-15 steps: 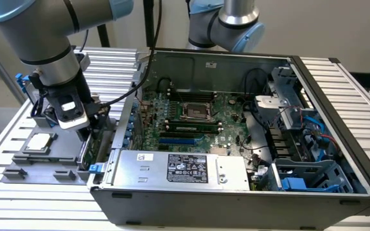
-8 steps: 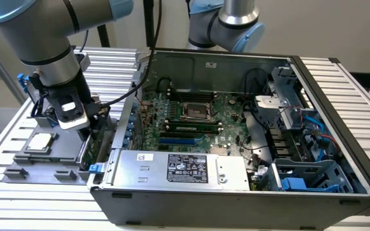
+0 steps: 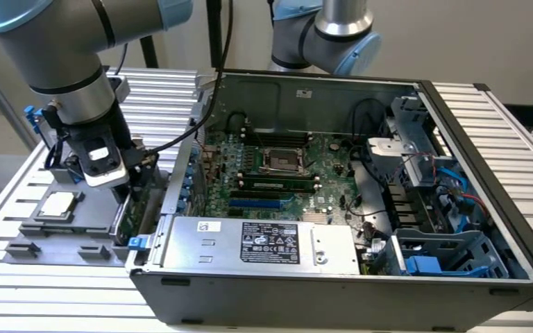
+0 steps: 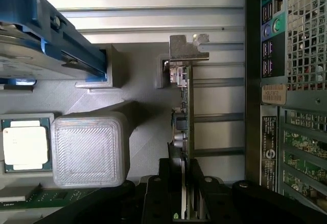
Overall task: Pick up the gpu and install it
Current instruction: 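Pick up the gpu and move the gpu toward the slot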
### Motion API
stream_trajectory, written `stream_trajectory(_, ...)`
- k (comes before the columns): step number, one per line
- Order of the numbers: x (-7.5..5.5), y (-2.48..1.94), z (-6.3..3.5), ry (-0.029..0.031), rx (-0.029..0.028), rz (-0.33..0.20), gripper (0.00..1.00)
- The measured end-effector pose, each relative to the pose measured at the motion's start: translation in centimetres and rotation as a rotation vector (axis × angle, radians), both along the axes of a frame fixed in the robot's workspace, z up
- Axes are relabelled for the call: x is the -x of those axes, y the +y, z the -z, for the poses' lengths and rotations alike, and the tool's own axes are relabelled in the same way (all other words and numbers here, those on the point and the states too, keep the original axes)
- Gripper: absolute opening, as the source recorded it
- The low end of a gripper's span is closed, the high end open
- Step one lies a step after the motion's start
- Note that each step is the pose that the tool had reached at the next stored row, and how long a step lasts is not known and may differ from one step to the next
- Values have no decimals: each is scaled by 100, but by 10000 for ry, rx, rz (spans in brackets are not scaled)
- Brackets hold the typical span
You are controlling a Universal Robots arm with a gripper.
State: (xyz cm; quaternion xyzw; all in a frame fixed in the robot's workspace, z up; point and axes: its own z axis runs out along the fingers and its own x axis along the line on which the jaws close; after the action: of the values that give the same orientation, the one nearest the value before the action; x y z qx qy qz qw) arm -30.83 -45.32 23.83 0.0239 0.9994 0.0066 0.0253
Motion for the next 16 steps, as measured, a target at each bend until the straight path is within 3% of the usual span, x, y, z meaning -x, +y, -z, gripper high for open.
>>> stream_trajectory(4, 2, 0, -9, 129, 0, 2, 26)
stream_trajectory(10, -1, 0, -114, 186, 1, 1, 26)
stream_trajectory(16, -16, 0, -353, 240, 1, 0, 26)
